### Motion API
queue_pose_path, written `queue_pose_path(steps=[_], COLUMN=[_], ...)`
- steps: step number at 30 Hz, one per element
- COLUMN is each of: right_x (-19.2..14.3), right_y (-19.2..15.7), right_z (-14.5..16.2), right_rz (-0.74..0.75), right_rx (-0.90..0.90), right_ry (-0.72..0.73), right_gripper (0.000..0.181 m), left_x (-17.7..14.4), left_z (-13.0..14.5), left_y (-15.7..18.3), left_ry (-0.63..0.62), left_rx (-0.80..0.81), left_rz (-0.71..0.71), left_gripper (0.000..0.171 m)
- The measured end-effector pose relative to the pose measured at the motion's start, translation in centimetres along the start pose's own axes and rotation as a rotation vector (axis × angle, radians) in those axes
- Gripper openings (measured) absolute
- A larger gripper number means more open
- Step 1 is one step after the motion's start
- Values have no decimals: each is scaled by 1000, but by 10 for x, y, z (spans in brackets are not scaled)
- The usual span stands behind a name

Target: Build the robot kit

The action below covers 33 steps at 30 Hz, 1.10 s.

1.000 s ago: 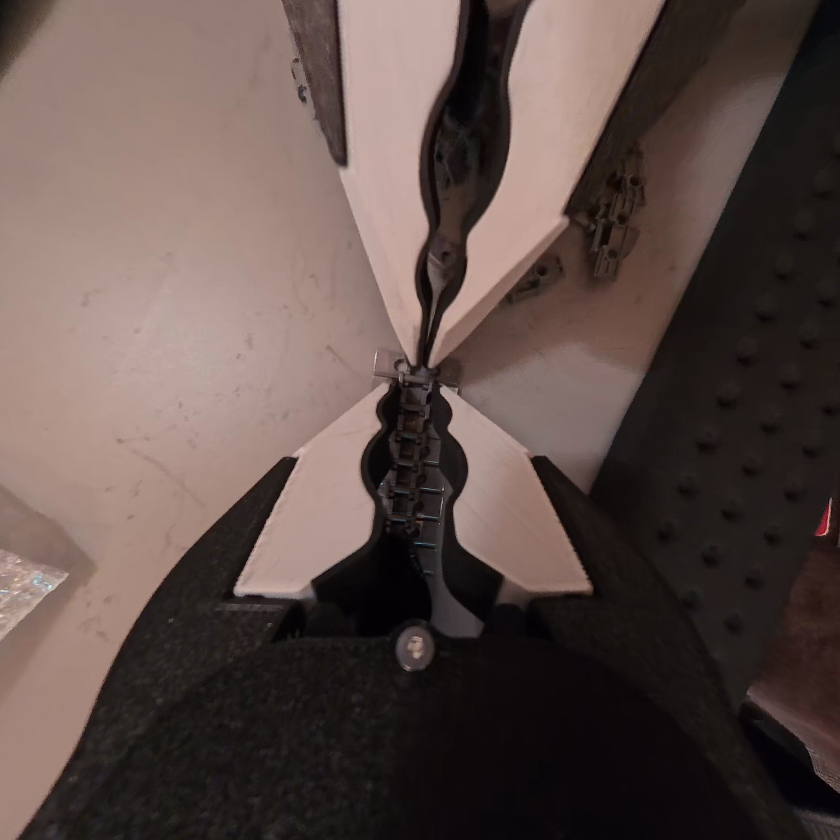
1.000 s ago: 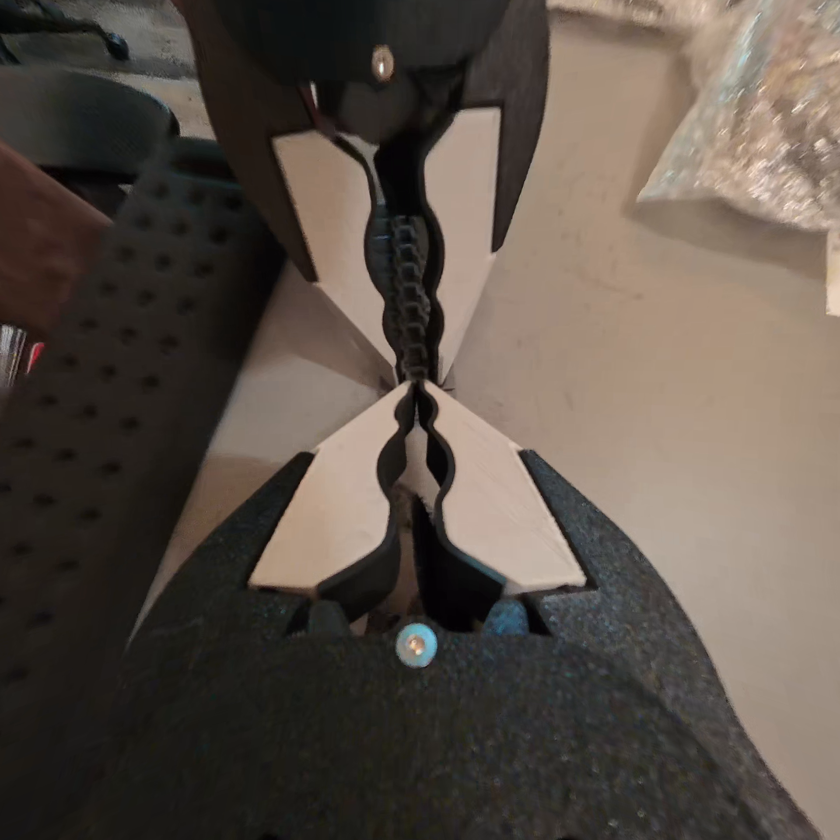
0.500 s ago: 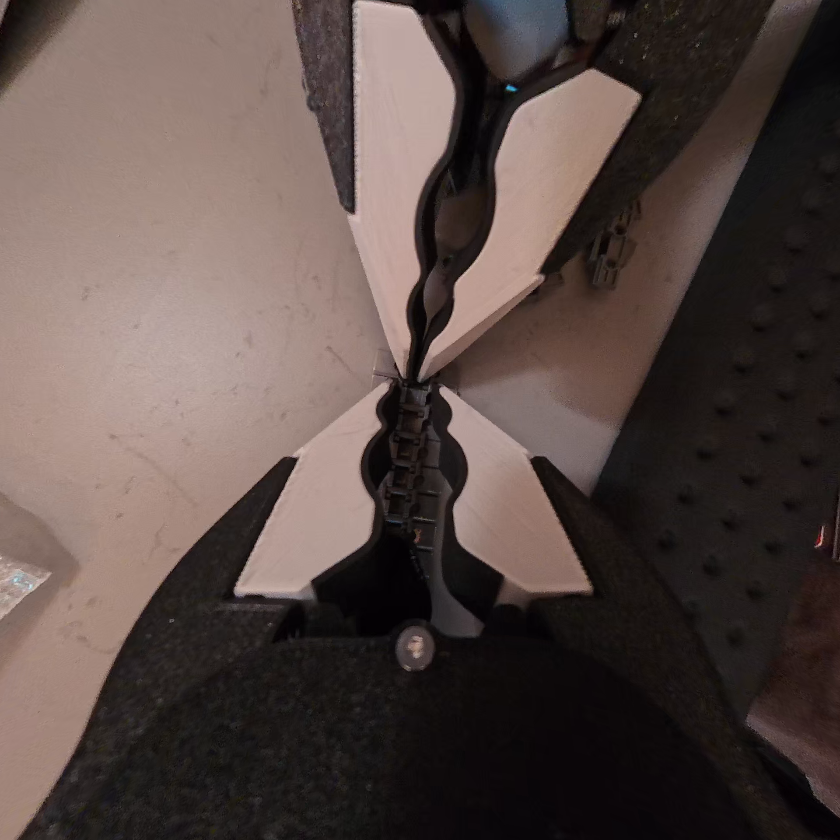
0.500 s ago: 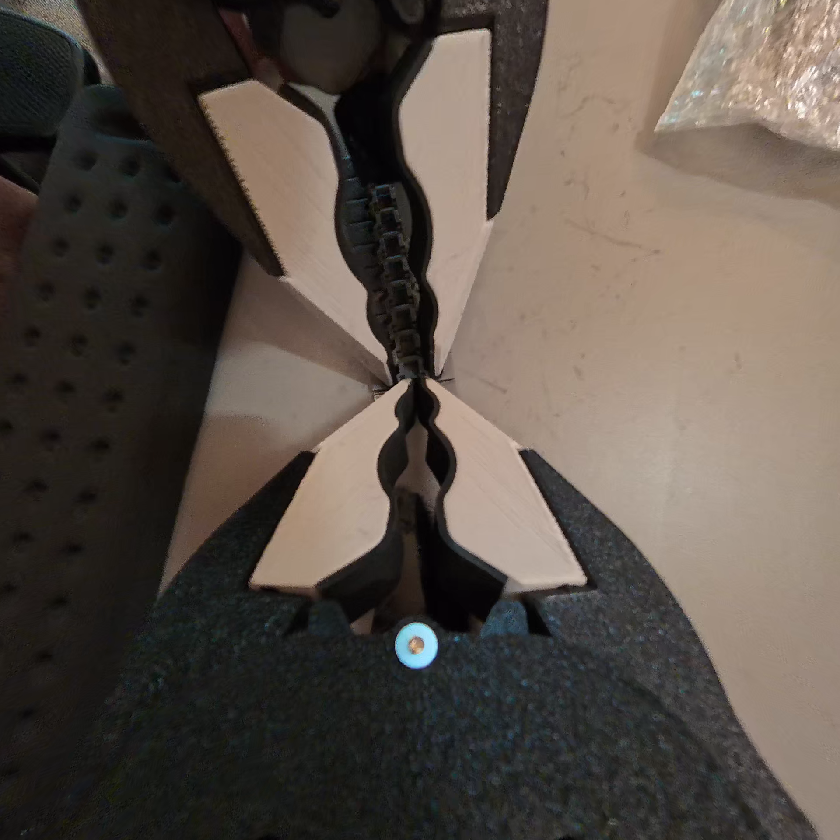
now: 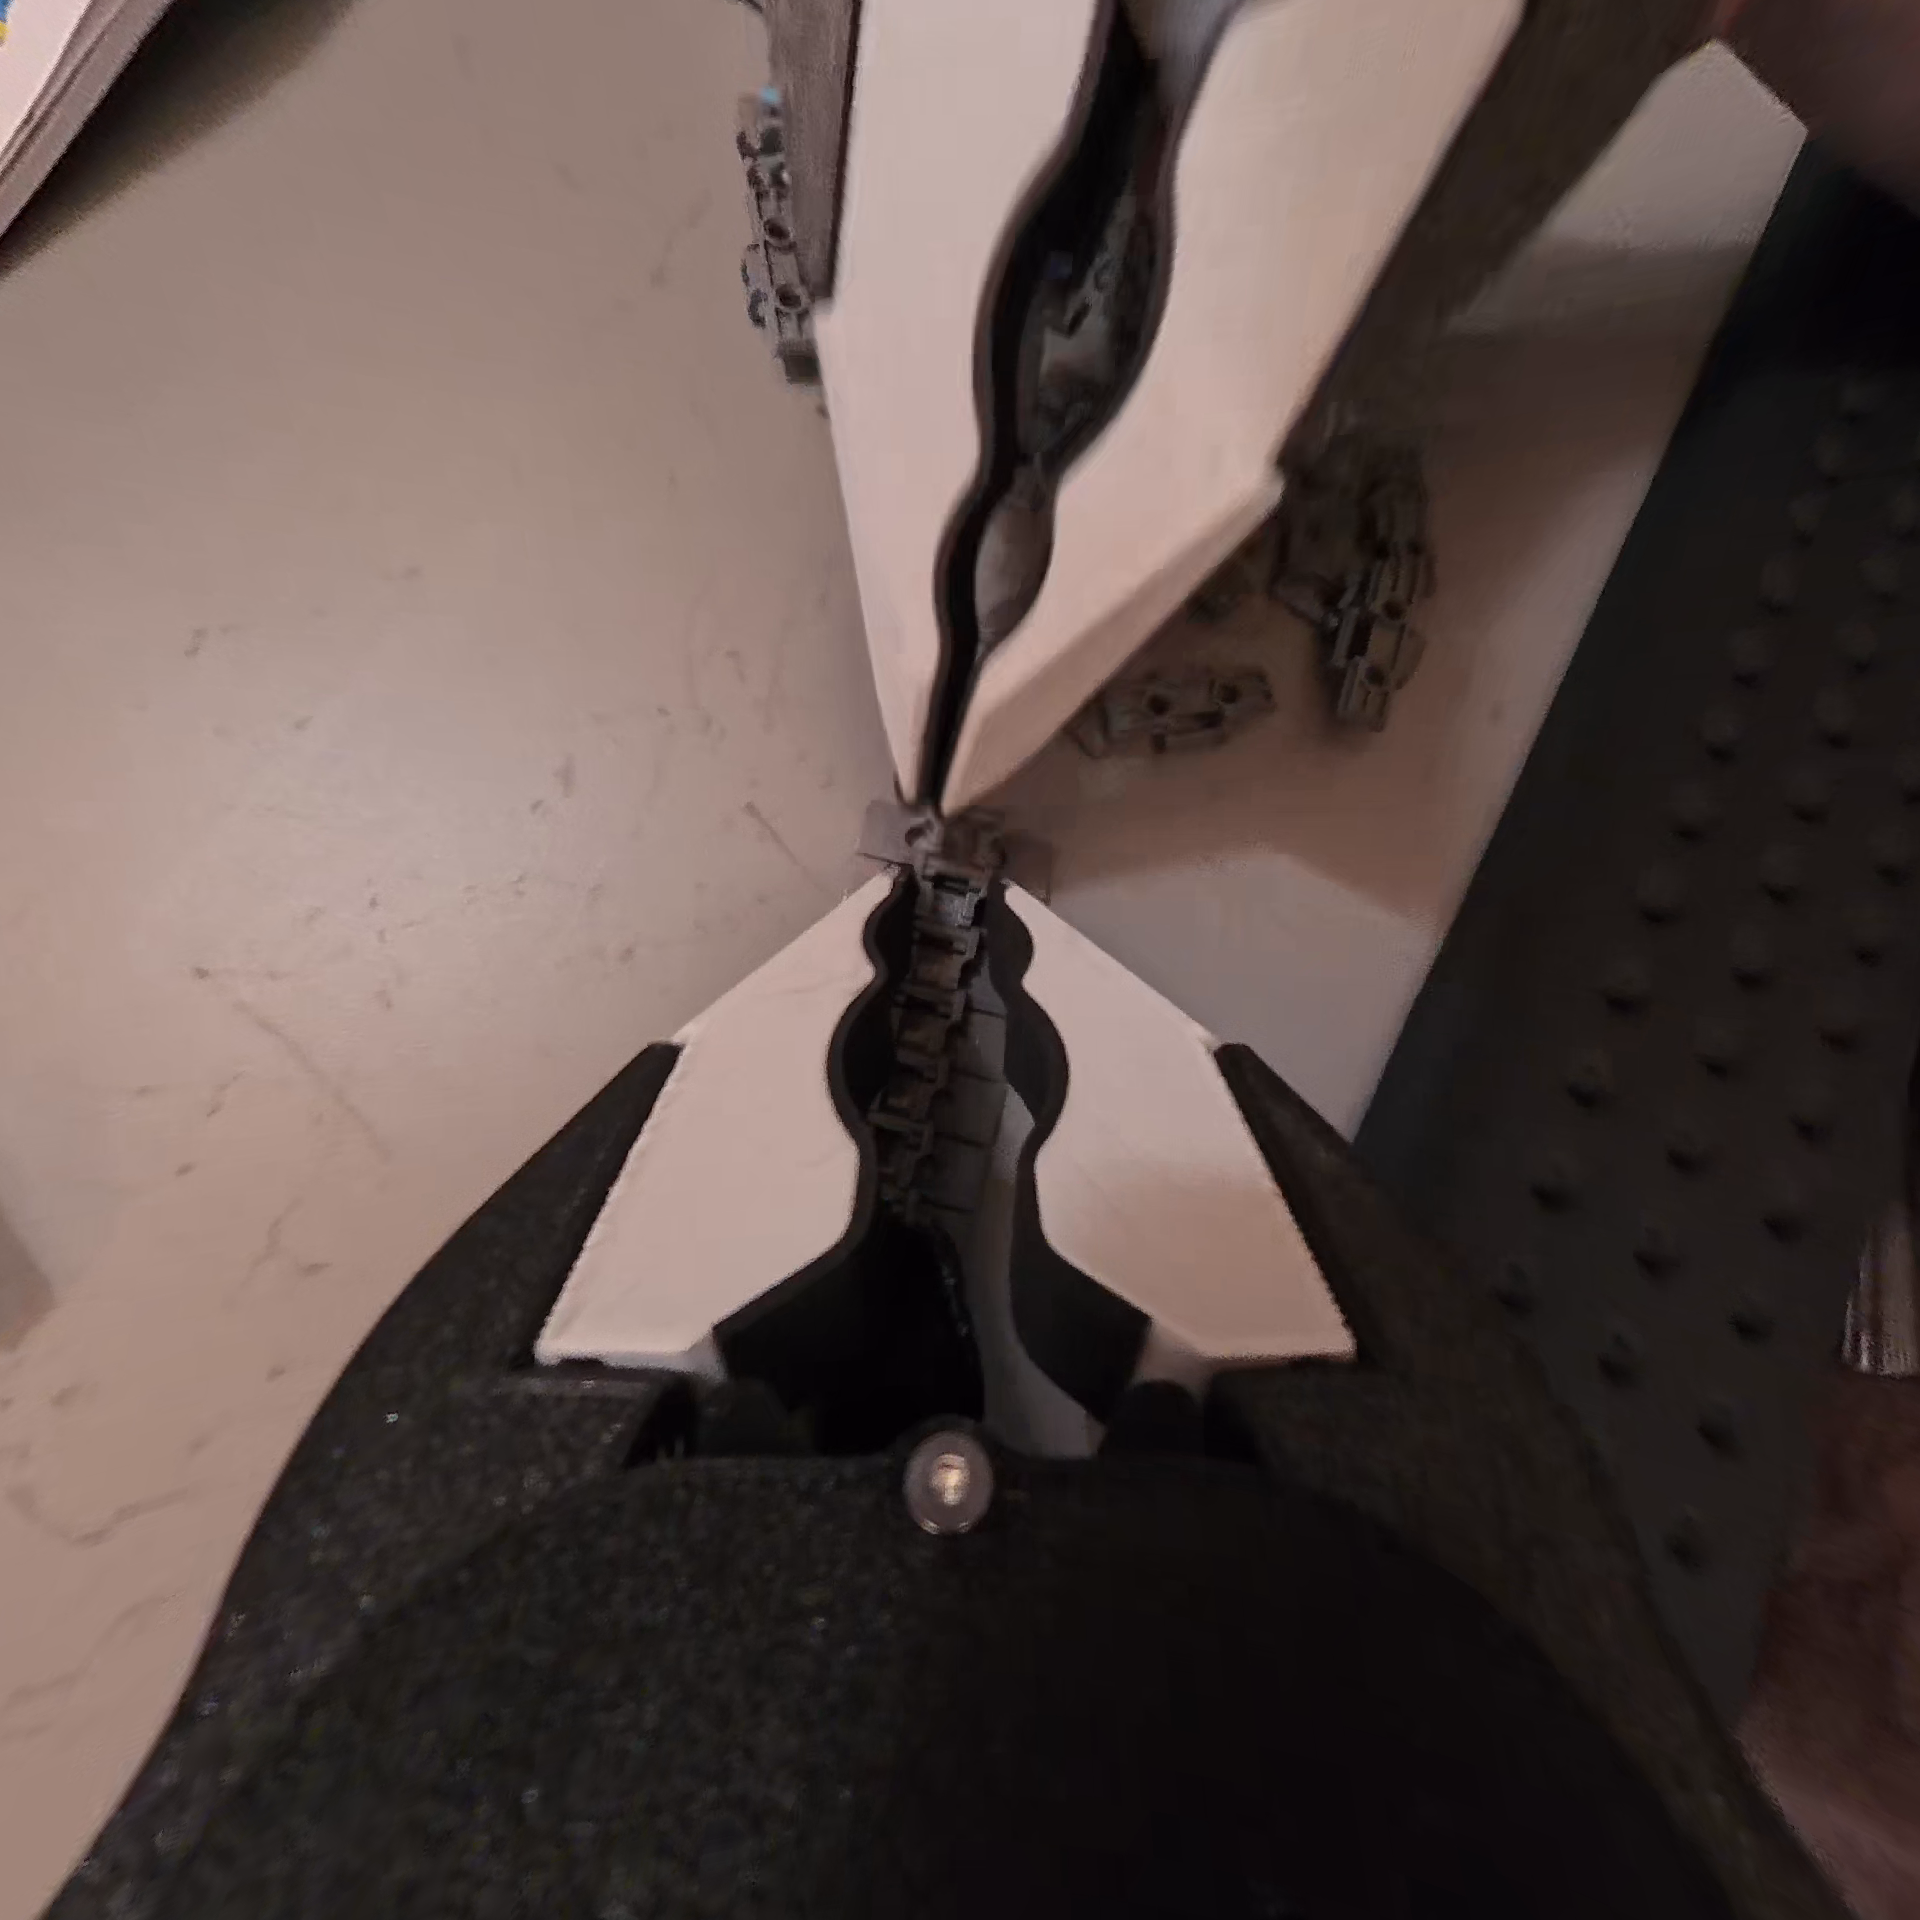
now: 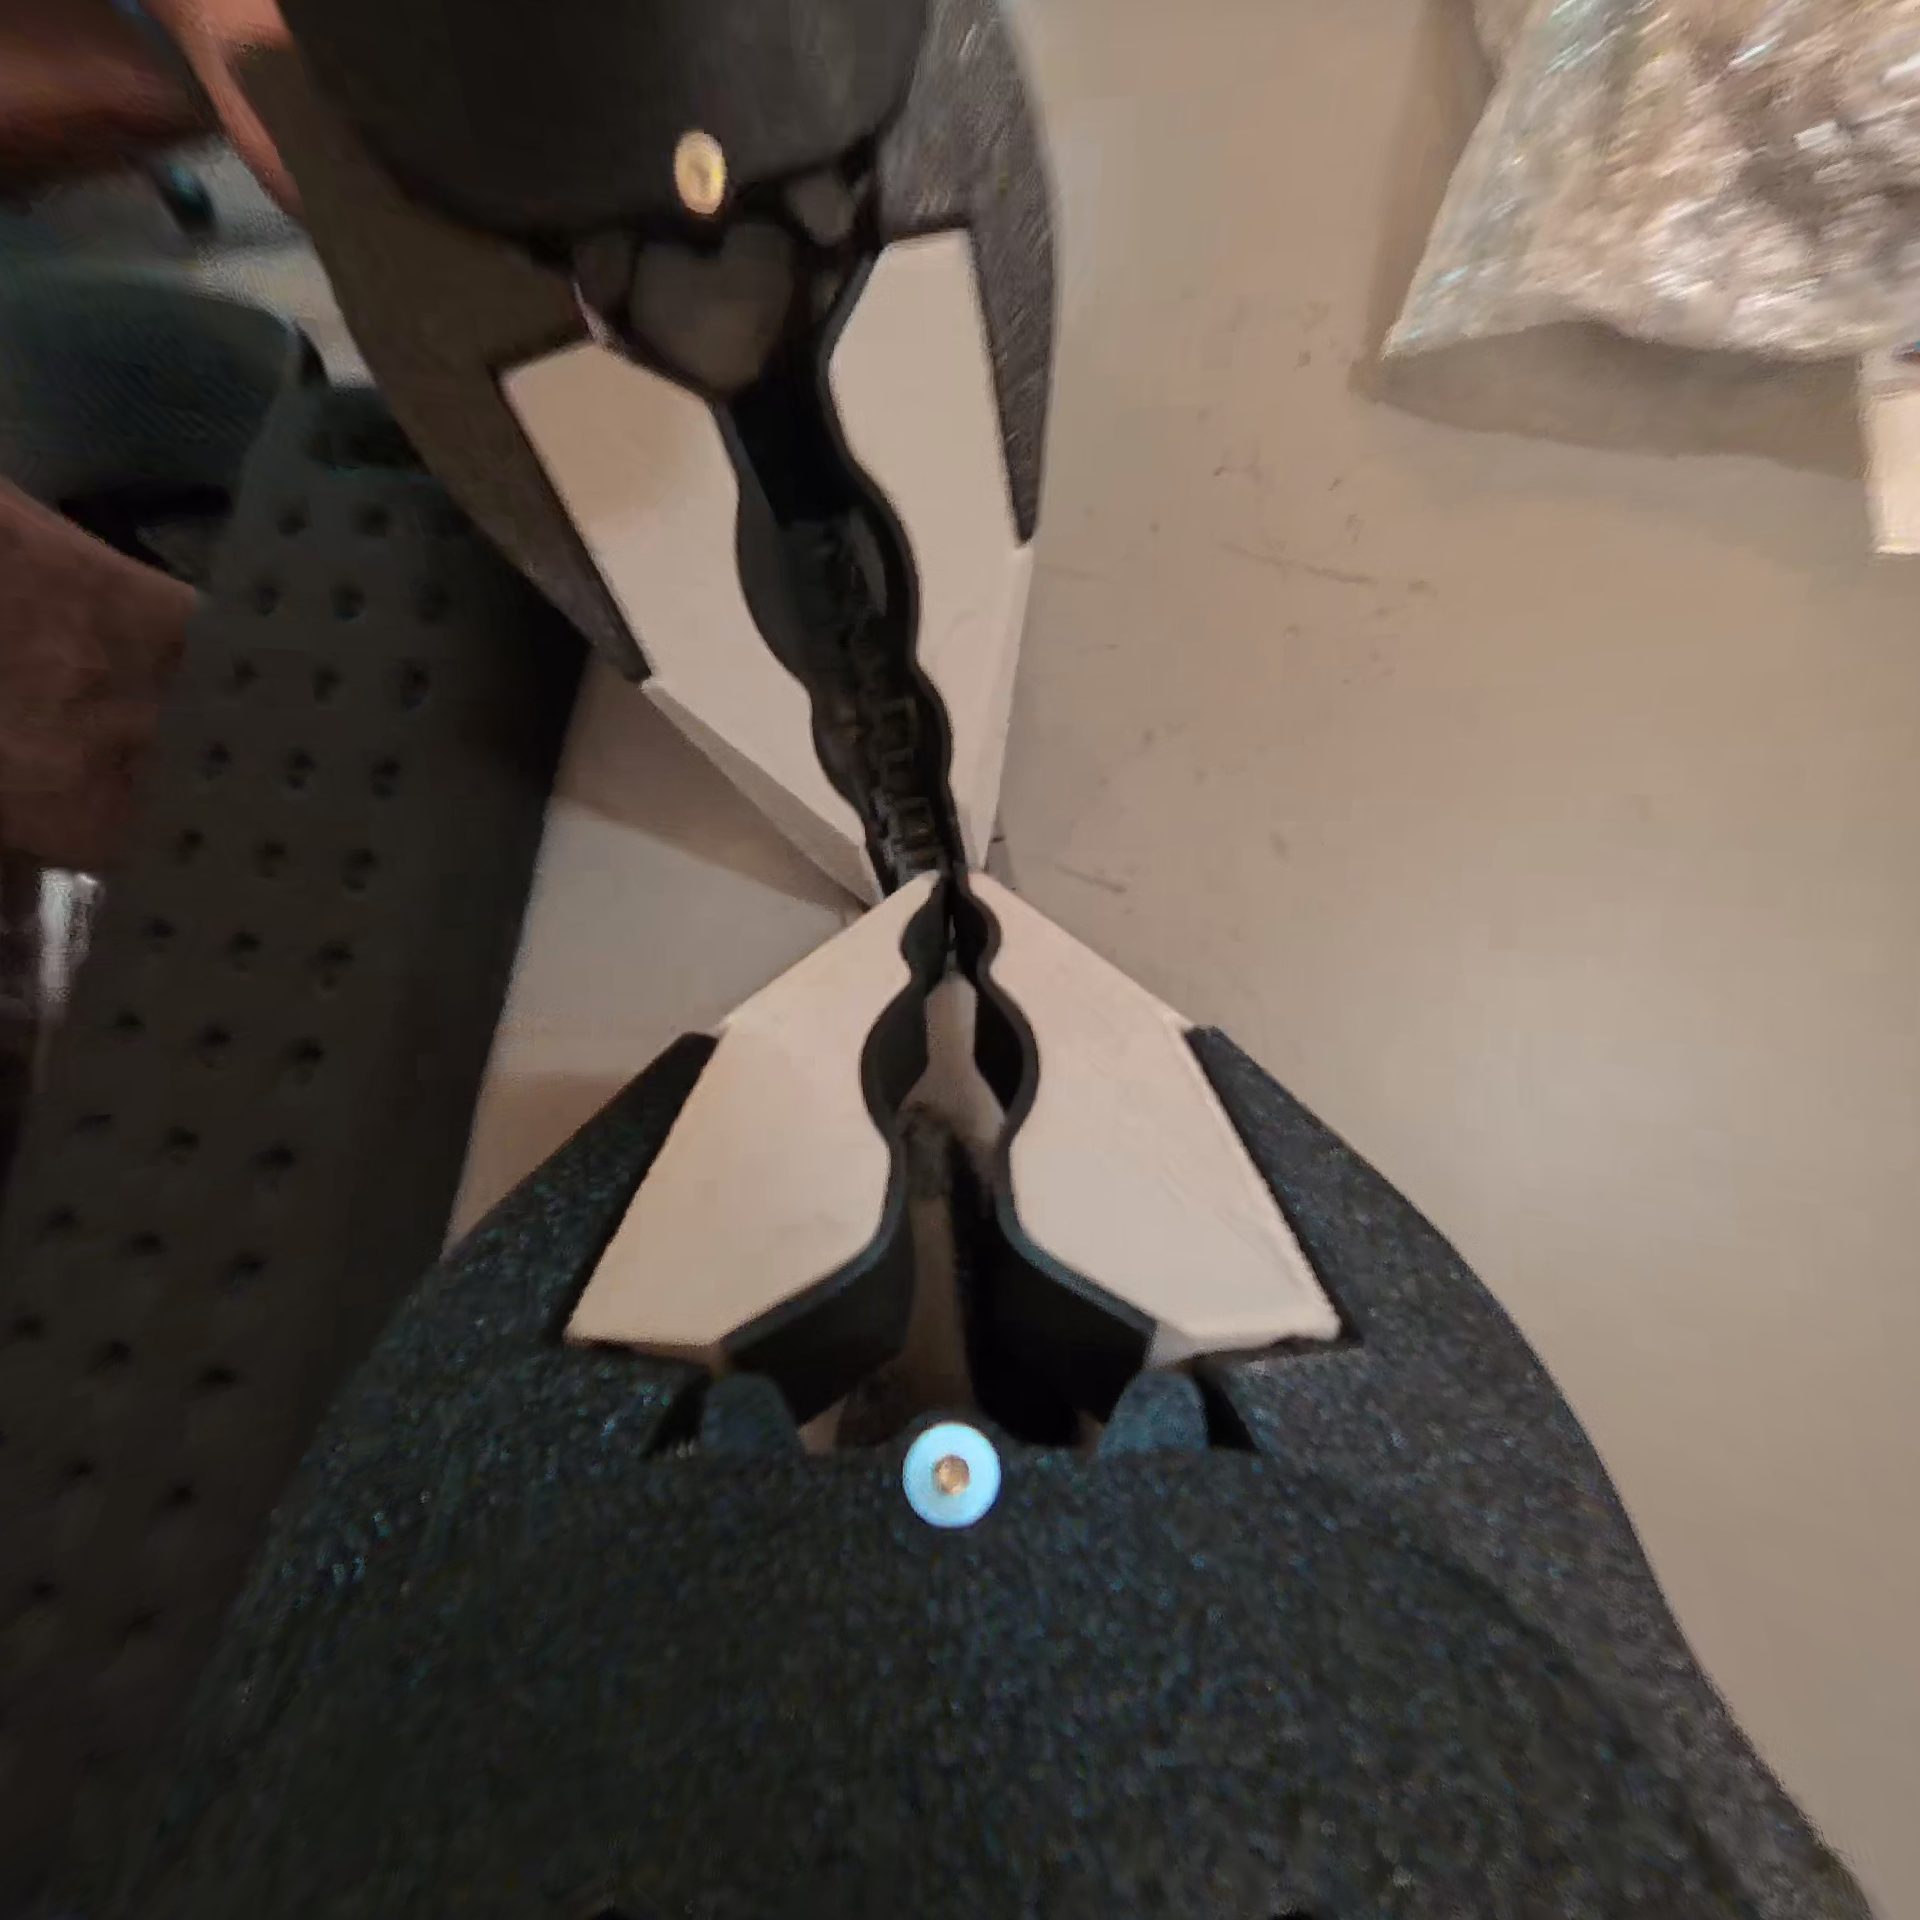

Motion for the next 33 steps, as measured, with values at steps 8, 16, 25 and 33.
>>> queue_pose_path(steps=[8,16,25,33], right_x=[-23,-34,-68,-60], right_y=[8,2,14,52], right_z=[11,-2,27,3], right_rz=[-113,-437,-197,-77], right_rx=[362,665,569,499], right_ry=[142,295,275,218], right_gripper=[41,11,7,6], left_x=[-19,-25,-19,-14], left_z=[-18,-36,-40,3], left_y=[0,4,-4,-26], left_ry=[123,185,252,64], left_rx=[72,160,48,30], left_rz=[-99,-242,-234,-301], left_gripper=[13,14,45,47])
Point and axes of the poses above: each gripper's, where its closed fingertips meet, x out along the fingers, z out of its underside, y = z × x across the jaws, the point moved 4 cm from there along -x, back along the fingers, and after that the axes turned 14 degrees about x, right-handed, at the moved point
